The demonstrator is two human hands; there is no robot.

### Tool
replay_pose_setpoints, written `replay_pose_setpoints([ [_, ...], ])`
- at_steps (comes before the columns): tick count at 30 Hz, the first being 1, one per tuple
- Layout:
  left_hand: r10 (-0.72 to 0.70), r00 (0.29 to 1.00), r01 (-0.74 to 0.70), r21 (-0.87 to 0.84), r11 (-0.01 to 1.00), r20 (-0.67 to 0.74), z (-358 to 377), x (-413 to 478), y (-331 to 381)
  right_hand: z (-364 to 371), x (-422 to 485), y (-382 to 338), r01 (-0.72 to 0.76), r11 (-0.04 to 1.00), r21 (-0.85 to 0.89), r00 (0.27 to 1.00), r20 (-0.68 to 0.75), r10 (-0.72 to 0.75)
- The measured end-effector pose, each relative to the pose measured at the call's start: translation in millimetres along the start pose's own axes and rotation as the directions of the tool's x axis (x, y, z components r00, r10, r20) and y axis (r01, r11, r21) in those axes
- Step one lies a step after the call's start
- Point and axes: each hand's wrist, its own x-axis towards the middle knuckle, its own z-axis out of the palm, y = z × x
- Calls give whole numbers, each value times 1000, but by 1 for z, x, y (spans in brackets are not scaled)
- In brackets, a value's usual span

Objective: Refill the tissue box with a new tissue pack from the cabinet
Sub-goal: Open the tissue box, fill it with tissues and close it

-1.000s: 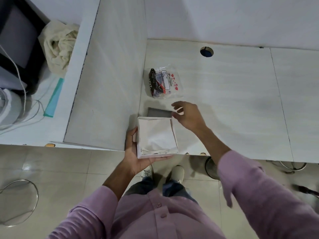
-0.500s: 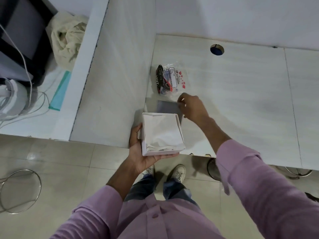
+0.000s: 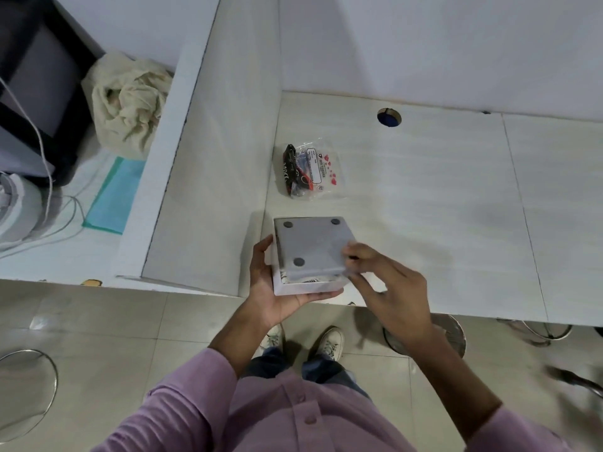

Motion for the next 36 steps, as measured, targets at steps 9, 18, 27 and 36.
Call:
replay_pose_setpoints([
  [9, -33, 994, 35, 22, 999, -102, 13, 3, 10, -12, 27, 15, 90, 996, 21, 905, 416, -91],
  [18, -79, 994, 80, 20, 997, -69, 17, 1, 6, -14, 52, 13, 147, 989, -35, 829, 549, -104],
  [27, -83, 993, 87, 42, 995, -78, 24, -3, 7, -15, 59, 15, 173, 982, -75, 803, 589, -96],
  [36, -55, 987, 60, 28, 998, -149, 34, -7, 1, 2, 54, 16, 298, 944, -143, 773, 616, -151],
])
